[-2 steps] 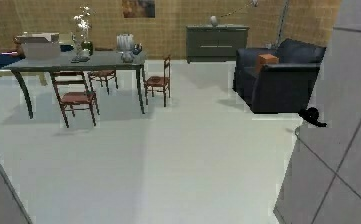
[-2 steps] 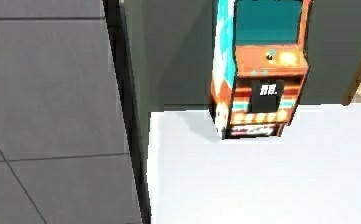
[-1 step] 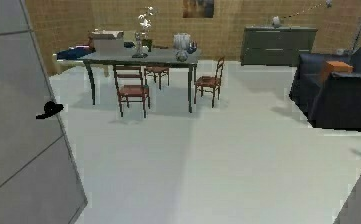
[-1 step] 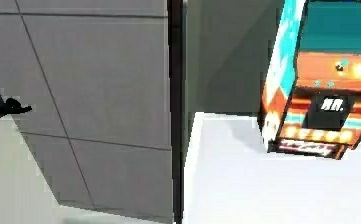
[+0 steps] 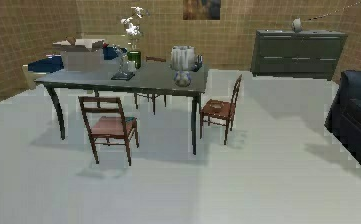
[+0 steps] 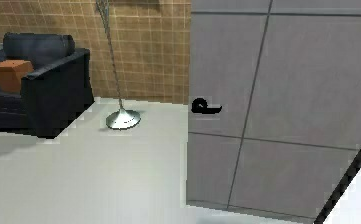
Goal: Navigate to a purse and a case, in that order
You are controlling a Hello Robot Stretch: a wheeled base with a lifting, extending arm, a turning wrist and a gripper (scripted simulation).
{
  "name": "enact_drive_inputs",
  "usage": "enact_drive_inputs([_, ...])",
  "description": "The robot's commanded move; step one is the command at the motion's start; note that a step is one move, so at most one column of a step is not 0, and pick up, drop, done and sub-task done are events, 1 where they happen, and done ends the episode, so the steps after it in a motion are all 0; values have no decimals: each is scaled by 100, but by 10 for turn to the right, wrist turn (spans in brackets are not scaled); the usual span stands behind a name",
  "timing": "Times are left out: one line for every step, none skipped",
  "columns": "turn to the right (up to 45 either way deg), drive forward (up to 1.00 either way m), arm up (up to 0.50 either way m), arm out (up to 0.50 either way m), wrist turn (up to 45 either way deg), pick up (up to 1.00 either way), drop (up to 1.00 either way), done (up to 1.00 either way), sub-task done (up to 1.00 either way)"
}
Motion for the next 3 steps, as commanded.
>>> enact_drive_inputs([0, 35, 0, 0, 0, 0, 0, 0, 0])
enact_drive_inputs([-150, 0, 0, 0, 0, 0, 0, 0, 0])
enact_drive_inputs([0, 50, 0, 0, 0, 0, 0, 0, 0])
